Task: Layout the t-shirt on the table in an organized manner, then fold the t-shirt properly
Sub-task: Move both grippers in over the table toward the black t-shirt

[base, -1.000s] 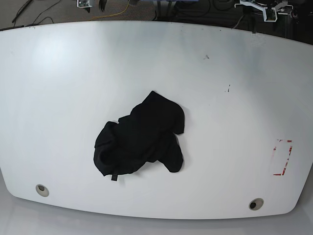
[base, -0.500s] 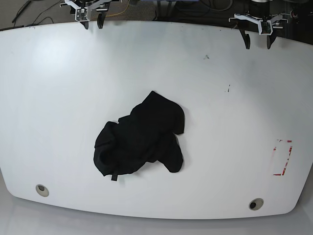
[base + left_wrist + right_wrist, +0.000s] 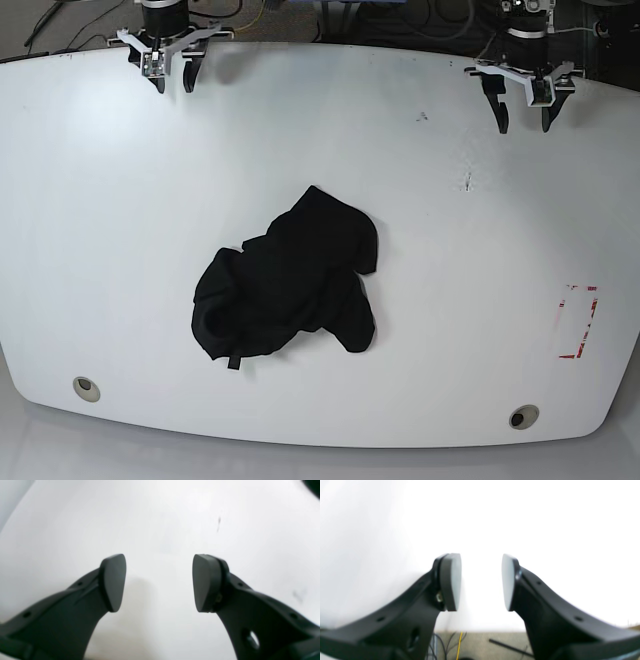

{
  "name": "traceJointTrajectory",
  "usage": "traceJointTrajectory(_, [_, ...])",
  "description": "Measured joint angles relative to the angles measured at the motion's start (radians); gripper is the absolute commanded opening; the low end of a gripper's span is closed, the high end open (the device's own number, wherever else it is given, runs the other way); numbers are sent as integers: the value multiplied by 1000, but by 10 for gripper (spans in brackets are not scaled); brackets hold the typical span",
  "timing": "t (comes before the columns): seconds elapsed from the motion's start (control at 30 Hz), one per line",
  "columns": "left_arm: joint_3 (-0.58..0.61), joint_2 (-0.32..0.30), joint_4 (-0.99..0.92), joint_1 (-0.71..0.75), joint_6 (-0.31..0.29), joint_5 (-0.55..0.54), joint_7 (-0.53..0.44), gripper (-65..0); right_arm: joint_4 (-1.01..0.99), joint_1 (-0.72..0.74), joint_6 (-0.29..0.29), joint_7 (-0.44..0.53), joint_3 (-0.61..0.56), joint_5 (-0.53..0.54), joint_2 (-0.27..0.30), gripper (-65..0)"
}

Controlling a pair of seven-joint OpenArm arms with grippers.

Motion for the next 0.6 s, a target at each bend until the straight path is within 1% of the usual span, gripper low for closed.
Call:
traceJointTrajectory(0.13, [8, 0, -1, -33, -3, 3, 0, -259, -2, 45, 10, -42, 8, 0, 1, -393])
traceJointTrajectory(0.23, [19, -1, -1, -68, -2, 2, 1, -259, -3, 85, 15, -48, 16, 0, 11, -393])
traceJointTrajectory(0.27, [28, -3, -2, -82, 9, 3, 2, -259, -3, 98, 17, -51, 17, 0, 14, -393])
traceJointTrajectory(0.3, [34, -2, -3, -92, 8, 3, 3, -259, -3, 110, 27, -58, 19, 0, 14, -393])
traceJointTrajectory(0.43, [63, -2, -3, -134, -4, 3, 2, -259, -3, 171, 33, -110, 19, 0, 12, -393])
traceJointTrajectory(0.6, [89, -1, -3, -172, -1, 3, 3, -259, -3, 240, 41, -157, 17, 0, 11, -393])
